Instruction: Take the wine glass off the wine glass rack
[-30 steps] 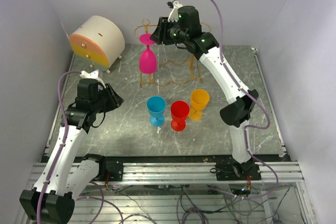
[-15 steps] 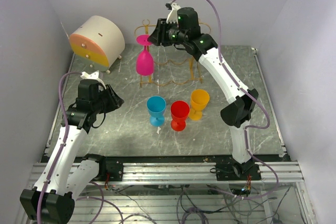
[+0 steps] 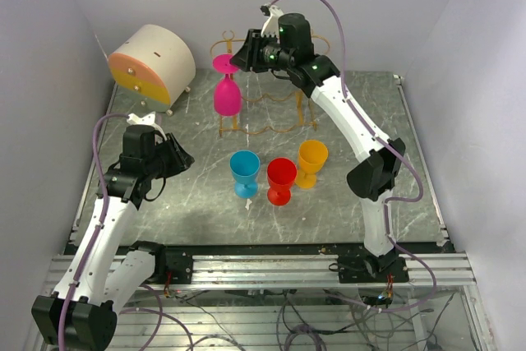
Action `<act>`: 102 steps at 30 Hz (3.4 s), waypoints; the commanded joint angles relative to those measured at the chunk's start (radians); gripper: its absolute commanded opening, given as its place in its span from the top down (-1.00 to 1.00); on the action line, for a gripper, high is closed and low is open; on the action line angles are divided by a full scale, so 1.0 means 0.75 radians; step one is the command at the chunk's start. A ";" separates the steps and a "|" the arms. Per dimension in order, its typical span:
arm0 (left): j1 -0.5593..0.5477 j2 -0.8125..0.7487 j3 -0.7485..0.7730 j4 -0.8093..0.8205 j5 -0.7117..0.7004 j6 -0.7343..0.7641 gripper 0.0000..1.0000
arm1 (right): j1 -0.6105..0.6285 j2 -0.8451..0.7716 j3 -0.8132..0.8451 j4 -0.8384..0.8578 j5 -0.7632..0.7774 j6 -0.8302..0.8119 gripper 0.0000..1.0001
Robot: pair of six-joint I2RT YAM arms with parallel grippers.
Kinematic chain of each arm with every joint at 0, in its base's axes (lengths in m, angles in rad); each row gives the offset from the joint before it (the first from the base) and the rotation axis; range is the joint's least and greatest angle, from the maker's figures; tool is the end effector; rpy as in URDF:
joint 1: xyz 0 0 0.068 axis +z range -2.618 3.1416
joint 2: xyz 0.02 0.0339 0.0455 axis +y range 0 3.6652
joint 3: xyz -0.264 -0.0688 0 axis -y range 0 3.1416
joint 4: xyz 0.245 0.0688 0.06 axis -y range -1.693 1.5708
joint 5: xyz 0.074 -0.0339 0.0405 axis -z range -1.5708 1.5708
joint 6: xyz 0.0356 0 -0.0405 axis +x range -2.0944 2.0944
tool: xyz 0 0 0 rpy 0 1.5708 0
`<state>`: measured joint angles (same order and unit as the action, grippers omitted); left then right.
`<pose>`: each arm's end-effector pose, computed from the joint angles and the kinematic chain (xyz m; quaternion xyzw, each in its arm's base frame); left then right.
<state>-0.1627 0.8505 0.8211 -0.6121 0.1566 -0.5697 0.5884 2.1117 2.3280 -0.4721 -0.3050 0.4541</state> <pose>0.1767 -0.0346 0.2994 -0.1458 0.8799 -0.2253 0.3921 0.3990 0.2791 0.4237 -0.1451 0.7743 0.4051 0.4640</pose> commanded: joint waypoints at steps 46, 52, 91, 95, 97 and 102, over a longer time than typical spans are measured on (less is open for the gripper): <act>0.000 -0.056 0.084 -0.023 0.001 -0.024 0.15 | -0.115 -0.286 -0.530 0.613 -0.243 0.470 1.00; 0.000 -0.074 0.121 -0.013 0.014 -0.060 0.14 | -0.116 -0.307 -0.542 0.672 -0.384 0.467 1.00; 0.000 -0.111 0.165 -0.060 0.009 -0.081 0.15 | -0.112 -0.149 -0.397 0.524 -0.534 0.467 1.00; 0.000 -0.114 0.157 -0.057 0.011 -0.085 0.14 | -0.113 -0.182 -0.427 0.518 -0.559 0.449 1.00; 0.000 -0.114 0.157 -0.052 0.015 -0.090 0.14 | -0.111 -0.208 -0.452 0.505 -0.570 0.422 1.00; 0.000 -0.096 0.169 -0.032 0.045 -0.107 0.14 | -0.108 -0.299 -0.546 0.456 -0.604 0.335 1.00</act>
<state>-0.1627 0.7723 0.9360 -0.6594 0.1608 -0.6373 0.5034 1.9747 1.9568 -0.1123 -0.7132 0.7689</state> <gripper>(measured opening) 0.428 0.017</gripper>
